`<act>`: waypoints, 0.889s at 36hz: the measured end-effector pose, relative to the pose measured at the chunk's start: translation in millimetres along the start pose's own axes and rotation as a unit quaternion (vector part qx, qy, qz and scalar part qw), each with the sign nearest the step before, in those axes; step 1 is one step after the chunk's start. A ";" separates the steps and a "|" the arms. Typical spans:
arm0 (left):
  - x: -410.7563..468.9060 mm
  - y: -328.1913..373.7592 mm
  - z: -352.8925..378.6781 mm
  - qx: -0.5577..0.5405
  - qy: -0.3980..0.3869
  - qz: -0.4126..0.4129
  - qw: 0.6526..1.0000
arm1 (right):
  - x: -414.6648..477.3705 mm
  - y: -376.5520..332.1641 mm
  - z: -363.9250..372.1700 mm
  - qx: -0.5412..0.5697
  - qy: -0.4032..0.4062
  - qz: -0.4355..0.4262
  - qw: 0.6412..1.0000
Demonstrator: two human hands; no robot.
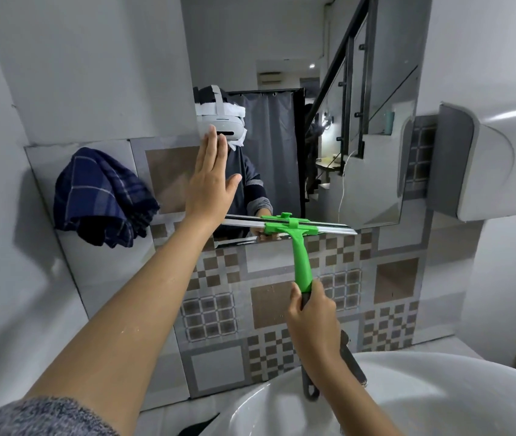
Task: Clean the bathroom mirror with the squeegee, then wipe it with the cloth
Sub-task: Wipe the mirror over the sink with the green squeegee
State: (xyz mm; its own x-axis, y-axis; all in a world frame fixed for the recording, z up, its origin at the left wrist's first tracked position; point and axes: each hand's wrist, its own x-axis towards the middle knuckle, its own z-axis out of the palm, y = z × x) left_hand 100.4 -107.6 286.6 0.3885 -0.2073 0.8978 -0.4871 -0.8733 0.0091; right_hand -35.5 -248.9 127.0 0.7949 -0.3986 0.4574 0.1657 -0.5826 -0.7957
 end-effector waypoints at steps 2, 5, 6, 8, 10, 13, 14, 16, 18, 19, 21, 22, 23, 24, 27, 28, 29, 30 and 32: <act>-2.3 -1.7 0.7 -0.003 -0.004 0.005 1.000 | -1.6 -1.4 1.5 -0.013 0.001 0.001 1.000; -5.3 -3.2 1.6 -0.001 -0.008 0.010 1.000 | -5.4 -2.2 5.3 -0.037 -0.006 -0.010 0.999; -6.4 -3.3 1.6 0.000 -0.010 0.010 1.000 | -7.1 -3.1 6.4 -0.045 -0.011 -0.014 0.999; -8.8 -3.3 1.2 0.002 -0.014 0.011 1.000 | -9.3 -3.5 8.2 -0.055 -0.019 -0.020 0.998; -12.1 -3.9 1.1 0.002 -0.022 0.010 1.000 | -9.6 -2.1 8.0 -0.069 -0.023 -0.023 0.997; -19.9 -5.1 2.4 -0.012 -0.035 0.007 0.999 | -9.3 0.4 3.4 -0.105 -0.039 -0.028 0.993; -23.4 -5.2 3.0 -0.019 -0.040 0.002 0.999 | -9.5 1.0 1.5 -0.116 -0.046 -0.029 0.992; -30.7 -4.7 3.6 -0.030 -0.050 -0.007 0.998 | -10.6 0.7 -3.3 -0.139 -0.060 -0.031 0.988; -38.1 -3.4 3.2 -0.036 -0.061 -0.017 0.997 | -12.1 2.2 -7.9 -0.158 -0.075 -0.027 0.984; -41.8 -2.2 2.4 -0.038 -0.068 -0.022 0.997 | -13.0 5.1 -10.0 -0.161 -0.079 -0.027 0.983; -49.8 0.8 -0.2 -0.045 -0.083 -0.032 0.995 | -15.4 12.0 -15.9 -0.156 -0.083 -0.025 0.984; -54.5 2.8 -2.1 -0.047 -0.088 -0.037 0.994 | -16.6 16.2 -19.5 -0.149 -0.082 -0.026 0.985; -59.6 5.0 -4.4 -0.048 -0.090 -0.045 0.994 | -17.5 20.4 -23.7 -0.137 -0.080 -0.032 0.987; -65.3 7.4 -6.9 -0.050 -0.090 -0.059 0.993 | -18.6 24.3 -28.3 -0.124 -0.078 -0.042 0.988; -82.1 15.7 -15.3 -0.072 -0.096 -0.122 0.985 | -20.3 31.2 -43.9 -0.110 -0.087 -0.078 0.987; -86.9 18.8 -18.2 -0.088 -0.103 -0.136 0.981 | -19.2 32.6 -48.9 -0.108 -0.094 -0.093 0.985; -91.0 21.9 -21.3 -0.102 -0.109 -0.143 0.979 | -17.2 32.9 -53.8 -0.113 -0.104 -0.110 0.982; -94.7 25.2 -24.5 -0.110 -0.111 -0.144 0.977 | -14.5 31.6 -58.4 -0.128 -0.118 -0.126 0.977; -100.8 32.3 -31.9 -0.119 -0.105 -0.129 0.979 | -6.9 26.6 -67.4 -0.165 -0.152 -0.157 0.962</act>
State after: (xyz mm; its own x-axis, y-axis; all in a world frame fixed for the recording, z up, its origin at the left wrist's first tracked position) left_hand 20.6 -100.8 210.4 0.6626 -0.0999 0.7423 -0.5093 -0.7868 0.3487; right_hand -75.9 -309.3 129.5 0.8781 0.0294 0.4776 0.2711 -0.8531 -0.4458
